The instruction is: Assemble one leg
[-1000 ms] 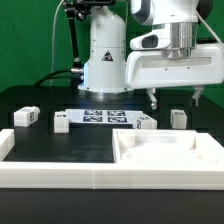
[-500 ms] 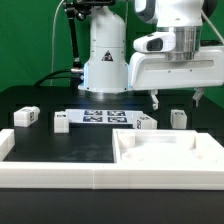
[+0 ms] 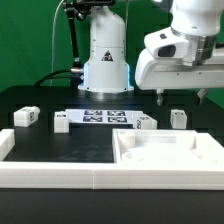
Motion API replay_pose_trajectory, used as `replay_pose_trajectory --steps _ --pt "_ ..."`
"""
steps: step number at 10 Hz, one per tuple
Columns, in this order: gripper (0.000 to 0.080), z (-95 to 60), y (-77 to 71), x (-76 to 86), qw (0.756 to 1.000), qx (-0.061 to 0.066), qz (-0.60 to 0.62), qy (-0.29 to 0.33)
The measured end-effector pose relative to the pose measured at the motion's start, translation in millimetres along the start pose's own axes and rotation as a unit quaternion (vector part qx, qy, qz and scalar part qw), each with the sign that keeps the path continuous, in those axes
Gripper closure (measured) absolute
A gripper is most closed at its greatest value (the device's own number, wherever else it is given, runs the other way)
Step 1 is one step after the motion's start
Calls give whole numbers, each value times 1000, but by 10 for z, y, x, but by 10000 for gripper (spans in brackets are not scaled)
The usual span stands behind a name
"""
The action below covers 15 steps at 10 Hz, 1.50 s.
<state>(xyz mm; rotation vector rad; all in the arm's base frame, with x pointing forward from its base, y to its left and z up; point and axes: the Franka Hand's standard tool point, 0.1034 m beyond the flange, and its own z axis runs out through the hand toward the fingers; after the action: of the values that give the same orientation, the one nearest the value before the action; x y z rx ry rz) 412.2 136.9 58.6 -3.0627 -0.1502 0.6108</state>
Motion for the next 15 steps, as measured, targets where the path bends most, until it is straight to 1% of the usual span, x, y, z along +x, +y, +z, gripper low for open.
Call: replay_pose_trajectory --steps 1,2,5,7,10,12,15 --pt "151 19 -19 3 1000 2 3 -22" --pt "151 41 -32 -56 998 -2 10 -69" --pt "151 80 -33 -66 985 -5 8 -170" --pt "151 192 -88 -149 972 -12 16 -232" --pt "151 341 -93 -177 948 -15 11 -317" --pt "151 456 -118 -175 949 -16 9 -316" --pt "151 632 -148 -256 950 -20 6 -311"
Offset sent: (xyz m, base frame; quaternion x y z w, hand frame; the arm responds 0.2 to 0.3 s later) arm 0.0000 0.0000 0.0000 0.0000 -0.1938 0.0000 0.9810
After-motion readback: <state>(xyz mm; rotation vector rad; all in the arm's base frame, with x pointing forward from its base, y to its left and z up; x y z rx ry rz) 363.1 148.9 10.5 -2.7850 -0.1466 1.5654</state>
